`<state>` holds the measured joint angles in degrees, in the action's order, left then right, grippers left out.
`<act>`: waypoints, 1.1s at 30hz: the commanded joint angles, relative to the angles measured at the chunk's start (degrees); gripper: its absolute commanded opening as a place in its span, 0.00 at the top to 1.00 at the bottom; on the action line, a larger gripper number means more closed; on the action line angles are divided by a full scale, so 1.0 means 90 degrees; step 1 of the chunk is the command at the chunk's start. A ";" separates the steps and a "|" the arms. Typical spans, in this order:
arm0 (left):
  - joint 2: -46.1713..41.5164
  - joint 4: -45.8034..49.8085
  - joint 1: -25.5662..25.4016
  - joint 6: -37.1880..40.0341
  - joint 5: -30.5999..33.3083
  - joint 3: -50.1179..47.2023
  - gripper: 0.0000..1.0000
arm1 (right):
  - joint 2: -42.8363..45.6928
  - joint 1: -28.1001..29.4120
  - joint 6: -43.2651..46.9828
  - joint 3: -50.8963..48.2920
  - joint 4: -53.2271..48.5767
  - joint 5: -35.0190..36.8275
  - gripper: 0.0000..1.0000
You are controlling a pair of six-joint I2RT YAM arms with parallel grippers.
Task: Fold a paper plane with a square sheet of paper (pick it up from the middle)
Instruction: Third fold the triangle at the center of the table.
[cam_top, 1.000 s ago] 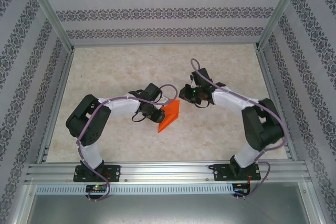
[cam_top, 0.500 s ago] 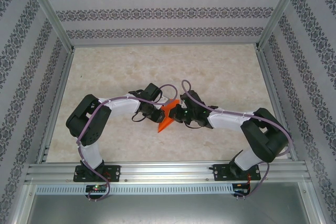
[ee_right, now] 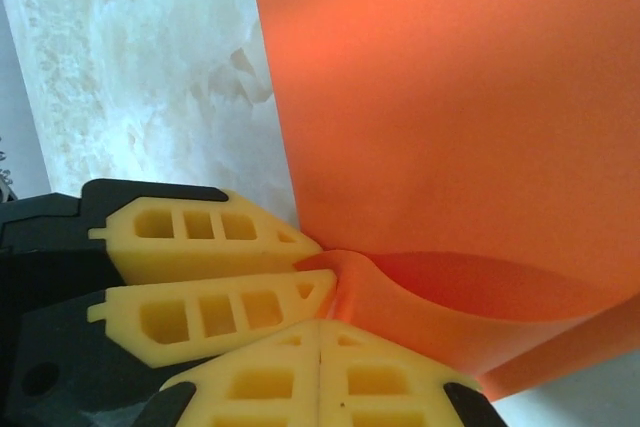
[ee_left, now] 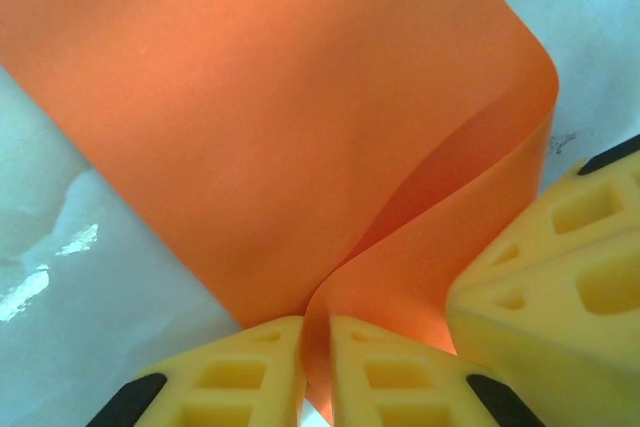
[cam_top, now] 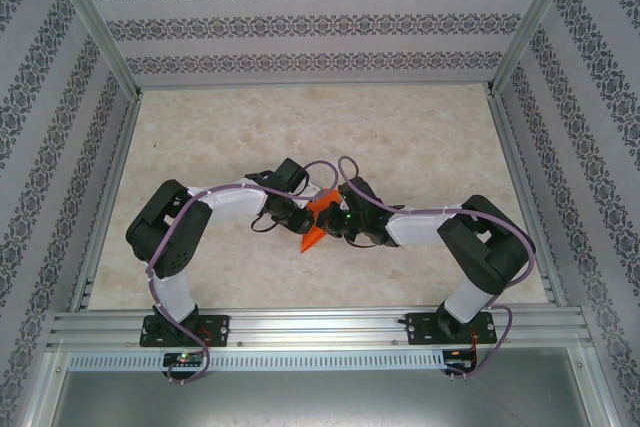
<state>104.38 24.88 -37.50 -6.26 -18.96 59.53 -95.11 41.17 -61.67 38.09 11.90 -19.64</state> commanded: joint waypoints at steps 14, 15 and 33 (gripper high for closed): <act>0.0325 0.0109 0.0055 0.0090 0.0090 -0.0024 0.82 | -0.0500 0.0033 -0.0081 -0.0325 0.0627 0.0128 0.93; 0.0331 0.0116 0.0055 0.0090 0.0051 -0.0017 0.82 | -0.0471 0.0021 -0.0077 -0.0321 0.0603 0.0131 0.93; 0.0393 0.0175 0.0053 0.0119 0.0076 0.0007 0.82 | 0.0283 -0.0173 0.0318 -0.0083 -0.0259 0.0291 0.93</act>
<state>105.03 24.93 -37.15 -6.26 -19.62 60.07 -93.25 40.62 -60.80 36.23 11.73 -18.41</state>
